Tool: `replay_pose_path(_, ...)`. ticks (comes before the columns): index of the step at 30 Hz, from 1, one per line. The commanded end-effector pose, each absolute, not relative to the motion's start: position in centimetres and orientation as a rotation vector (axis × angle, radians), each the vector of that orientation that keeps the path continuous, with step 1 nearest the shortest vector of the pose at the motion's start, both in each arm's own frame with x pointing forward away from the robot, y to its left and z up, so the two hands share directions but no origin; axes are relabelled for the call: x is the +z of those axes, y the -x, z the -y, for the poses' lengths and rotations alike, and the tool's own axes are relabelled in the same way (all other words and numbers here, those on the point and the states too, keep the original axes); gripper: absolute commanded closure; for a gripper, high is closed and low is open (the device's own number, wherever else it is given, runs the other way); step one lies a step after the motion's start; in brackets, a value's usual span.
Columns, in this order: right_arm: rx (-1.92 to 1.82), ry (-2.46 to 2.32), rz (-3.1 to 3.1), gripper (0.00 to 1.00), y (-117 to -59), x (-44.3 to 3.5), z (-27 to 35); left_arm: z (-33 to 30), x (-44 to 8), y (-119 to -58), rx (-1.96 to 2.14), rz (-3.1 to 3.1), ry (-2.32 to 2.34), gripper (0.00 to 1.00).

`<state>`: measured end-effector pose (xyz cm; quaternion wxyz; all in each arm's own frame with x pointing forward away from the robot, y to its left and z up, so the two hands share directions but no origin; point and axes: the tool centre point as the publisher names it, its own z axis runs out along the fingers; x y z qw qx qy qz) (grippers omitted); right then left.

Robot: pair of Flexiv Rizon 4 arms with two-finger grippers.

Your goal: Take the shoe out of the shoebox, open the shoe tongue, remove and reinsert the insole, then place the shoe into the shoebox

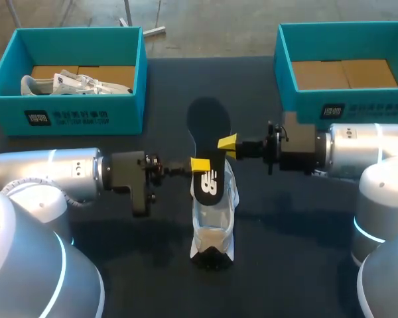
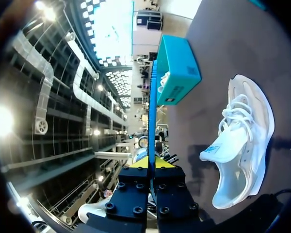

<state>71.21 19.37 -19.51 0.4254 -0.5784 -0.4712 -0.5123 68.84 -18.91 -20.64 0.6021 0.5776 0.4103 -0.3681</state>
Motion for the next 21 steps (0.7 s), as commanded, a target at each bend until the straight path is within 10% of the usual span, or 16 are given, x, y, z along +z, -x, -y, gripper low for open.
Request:
replay_pose_path(1, -1.286, 1.440, 1.179, 1.00, -71.17, -19.47, -19.64, 19.13, -20.78, -68.69, -0.844, -0.959, -1.334, 1.00)
replay_pose_path(6, -1.295, 1.428, 1.173, 0.99, -71.05, -19.42, -19.74, 19.28, -20.87, -68.71, -0.844, -0.962, -1.337, 1.00)
replay_pose_path(12, -1.296, 1.423, 1.169, 0.68, -71.01, -19.56, -19.97, 19.43, -20.82, -68.73, -0.847, -0.957, -1.338, 1.00)
replay_pose_path(17, -1.296, 1.420, 1.170, 0.72, -71.11, -19.51, -20.16, 19.44, -20.79, -68.78, -0.844, -0.958, -1.337, 1.00)
replay_pose_path(21, -1.290, 1.416, 1.173, 1.00, -71.21, -19.54, -20.32, 19.47, -20.79, -68.86, -0.840, -0.960, -1.334, 1.00)
